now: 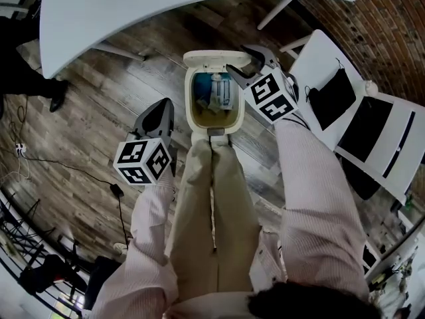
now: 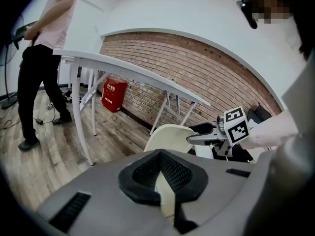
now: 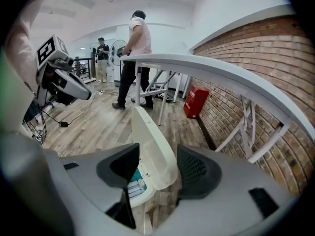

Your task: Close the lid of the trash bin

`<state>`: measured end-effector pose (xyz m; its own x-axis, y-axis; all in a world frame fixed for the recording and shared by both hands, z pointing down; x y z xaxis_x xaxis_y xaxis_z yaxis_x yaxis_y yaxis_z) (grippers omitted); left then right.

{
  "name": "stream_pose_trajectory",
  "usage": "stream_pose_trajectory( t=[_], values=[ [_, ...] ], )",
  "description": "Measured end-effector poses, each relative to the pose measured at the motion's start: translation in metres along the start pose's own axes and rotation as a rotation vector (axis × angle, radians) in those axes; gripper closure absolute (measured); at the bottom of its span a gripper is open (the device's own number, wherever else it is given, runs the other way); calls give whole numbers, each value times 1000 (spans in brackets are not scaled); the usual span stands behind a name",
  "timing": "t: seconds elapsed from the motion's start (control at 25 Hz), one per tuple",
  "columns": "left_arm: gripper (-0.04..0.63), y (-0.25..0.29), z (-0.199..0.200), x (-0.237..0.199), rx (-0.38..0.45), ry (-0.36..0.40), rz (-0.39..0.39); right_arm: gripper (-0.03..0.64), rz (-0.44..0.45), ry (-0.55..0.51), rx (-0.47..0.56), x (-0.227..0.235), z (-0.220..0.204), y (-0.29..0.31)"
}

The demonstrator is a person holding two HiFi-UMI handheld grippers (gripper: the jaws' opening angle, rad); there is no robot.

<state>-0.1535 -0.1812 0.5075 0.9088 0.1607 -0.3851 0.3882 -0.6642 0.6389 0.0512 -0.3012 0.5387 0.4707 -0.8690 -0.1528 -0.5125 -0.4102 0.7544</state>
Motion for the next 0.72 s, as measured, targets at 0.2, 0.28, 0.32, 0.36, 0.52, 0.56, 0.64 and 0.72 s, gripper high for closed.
stream_pose_trajectory(
  t=[0.2, 0.28, 0.32, 0.36, 0.52, 0.56, 0.64, 0.72],
  values=[
    [603, -1, -7, 6, 3, -7, 2, 391, 4, -15, 9, -6, -2, -4],
    [603, -2, -10, 10, 5, -9, 3, 391, 9, -23, 13, -10, -5, -7],
    [603, -3, -12, 12, 7, -11, 4, 391, 11, -29, 14, -13, -6, -8],
    [603, -4, -14, 14, 8, -13, 5, 391, 14, -35, 16, -16, -7, -10],
    [603, -7, -22, 21, 17, -23, 10, 391, 24, -52, 25, -24, -11, -13],
    [603, -8, -24, 23, 20, -26, 11, 391, 26, -57, 27, -26, -12, -14],
    [603, -9, -30, 27, 26, -32, 12, 391, 29, -67, 31, -30, -14, -16],
    [603, -11, -37, 30, 31, -40, 13, 391, 29, -77, 30, -35, -17, -18]
  ],
)
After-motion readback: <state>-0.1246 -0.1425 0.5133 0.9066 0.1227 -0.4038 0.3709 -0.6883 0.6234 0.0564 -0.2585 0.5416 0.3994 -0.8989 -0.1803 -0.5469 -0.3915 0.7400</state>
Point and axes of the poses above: the fingertips, and each gripper's own axes: y forward along the fingers, x to its right, z out of its top, the point moved 6 cm from there along -y, backward along the fingers, and after that the axes turned 5 degrees about -x, right-handed, at the moved point
